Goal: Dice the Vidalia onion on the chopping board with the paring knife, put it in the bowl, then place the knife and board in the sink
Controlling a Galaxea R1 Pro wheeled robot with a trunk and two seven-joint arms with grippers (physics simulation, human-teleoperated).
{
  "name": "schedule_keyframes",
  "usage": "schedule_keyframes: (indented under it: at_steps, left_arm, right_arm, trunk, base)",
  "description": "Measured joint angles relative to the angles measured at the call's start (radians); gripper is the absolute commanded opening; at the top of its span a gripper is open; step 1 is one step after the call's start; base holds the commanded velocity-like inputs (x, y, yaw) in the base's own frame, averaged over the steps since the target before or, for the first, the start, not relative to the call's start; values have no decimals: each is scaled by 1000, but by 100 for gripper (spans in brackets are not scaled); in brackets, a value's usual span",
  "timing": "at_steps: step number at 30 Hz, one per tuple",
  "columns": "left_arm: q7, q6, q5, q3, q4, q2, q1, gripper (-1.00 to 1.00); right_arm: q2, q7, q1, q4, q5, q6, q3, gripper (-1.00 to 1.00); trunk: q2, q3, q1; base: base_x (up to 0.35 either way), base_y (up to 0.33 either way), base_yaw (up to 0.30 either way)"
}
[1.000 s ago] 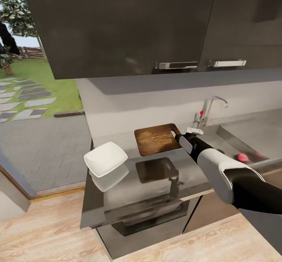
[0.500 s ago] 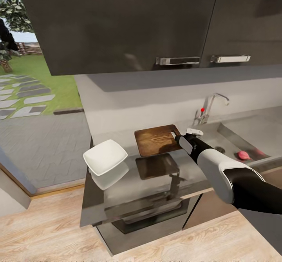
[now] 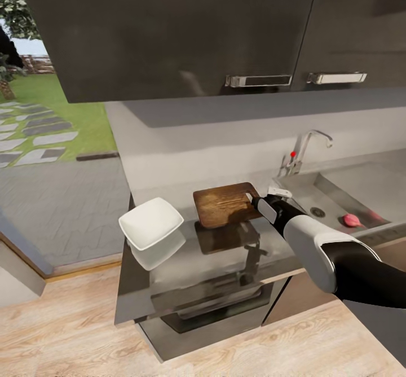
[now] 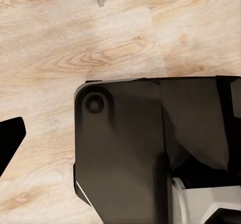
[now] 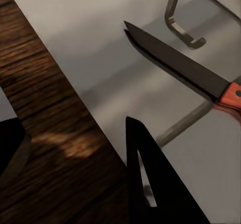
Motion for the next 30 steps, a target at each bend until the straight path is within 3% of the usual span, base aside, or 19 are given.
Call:
schedule_keyframes:
  at_steps: [30]
  left_arm:
    - [0,0,1,0,9,0,0,100]
  right_arm:
    - [-1,0,0,3,1,0,-1,-100]
  trunk:
    - [0,-48,0]
  base:
    - [0,0,0]
